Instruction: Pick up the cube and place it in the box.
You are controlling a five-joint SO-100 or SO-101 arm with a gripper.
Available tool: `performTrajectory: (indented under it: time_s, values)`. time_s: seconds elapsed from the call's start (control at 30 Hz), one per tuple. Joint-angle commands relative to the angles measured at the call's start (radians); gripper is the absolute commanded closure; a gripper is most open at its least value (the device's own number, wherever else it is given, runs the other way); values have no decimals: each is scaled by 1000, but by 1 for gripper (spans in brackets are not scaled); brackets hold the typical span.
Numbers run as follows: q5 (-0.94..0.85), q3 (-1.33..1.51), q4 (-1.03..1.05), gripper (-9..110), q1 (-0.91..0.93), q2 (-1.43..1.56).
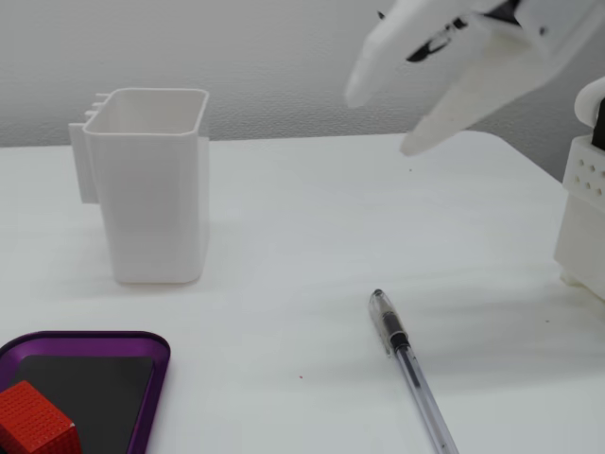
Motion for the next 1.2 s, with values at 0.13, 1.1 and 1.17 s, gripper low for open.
performTrajectory:
  time_s: [0.13,1.1,1.17]
  values:
    - [11,495,15,86,130,615]
    - [11,811,58,99,146,571]
    - [11,811,58,99,146,571]
